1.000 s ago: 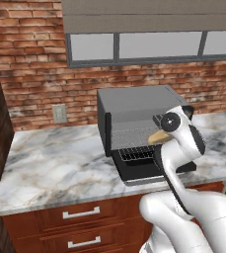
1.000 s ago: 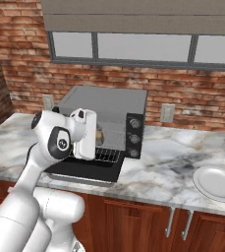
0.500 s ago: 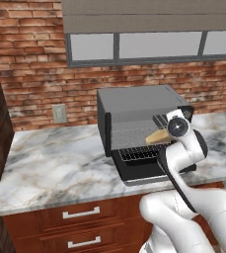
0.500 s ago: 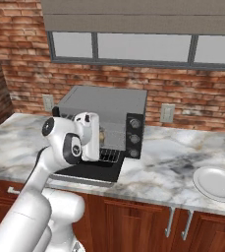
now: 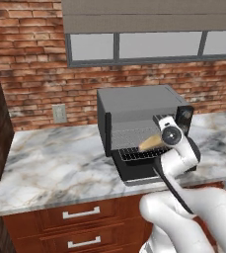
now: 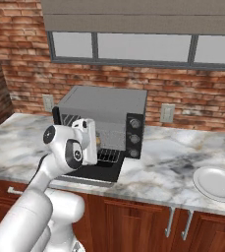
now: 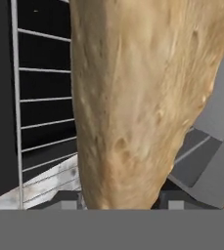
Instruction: Pull the toaster oven rack outwards. Pick up the baguette from the plate and place it on the toaster oven rack. Close the toaster oven door fully and set the temperature to the lowest setting.
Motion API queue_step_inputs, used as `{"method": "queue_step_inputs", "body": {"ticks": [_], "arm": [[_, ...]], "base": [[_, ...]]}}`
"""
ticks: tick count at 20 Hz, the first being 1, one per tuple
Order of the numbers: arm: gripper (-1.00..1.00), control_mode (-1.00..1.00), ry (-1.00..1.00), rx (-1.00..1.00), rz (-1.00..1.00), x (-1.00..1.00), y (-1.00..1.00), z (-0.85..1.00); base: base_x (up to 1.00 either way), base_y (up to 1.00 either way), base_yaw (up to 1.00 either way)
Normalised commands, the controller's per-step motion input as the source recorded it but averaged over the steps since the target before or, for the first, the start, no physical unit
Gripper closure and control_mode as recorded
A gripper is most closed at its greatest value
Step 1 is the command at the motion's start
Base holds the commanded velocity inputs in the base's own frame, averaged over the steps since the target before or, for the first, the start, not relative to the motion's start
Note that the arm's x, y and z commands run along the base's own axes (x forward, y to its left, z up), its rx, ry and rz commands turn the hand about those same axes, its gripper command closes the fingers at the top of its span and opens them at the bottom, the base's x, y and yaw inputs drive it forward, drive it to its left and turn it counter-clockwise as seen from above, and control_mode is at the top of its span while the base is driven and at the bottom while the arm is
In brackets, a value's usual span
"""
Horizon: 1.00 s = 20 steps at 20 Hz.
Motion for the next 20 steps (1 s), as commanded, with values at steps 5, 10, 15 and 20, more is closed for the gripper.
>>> {"method": "queue_step_inputs", "body": {"ticks": [5,10,15,20], "arm": [[1.00,-1.00,0.00,0.00,-0.04,0.19,0.22,-0.15],[1.00,-1.00,0.00,0.00,-0.04,0.24,0.06,-0.24],[1.00,-1.00,0.01,0.00,-0.01,0.41,0.00,-0.50],[1.00,-1.00,0.00,0.00,0.00,0.39,0.00,-0.32]], "base": [[0.00,0.00,0.00],[0.00,0.00,0.00],[0.00,0.00,0.00],[0.00,0.00,0.00]]}}
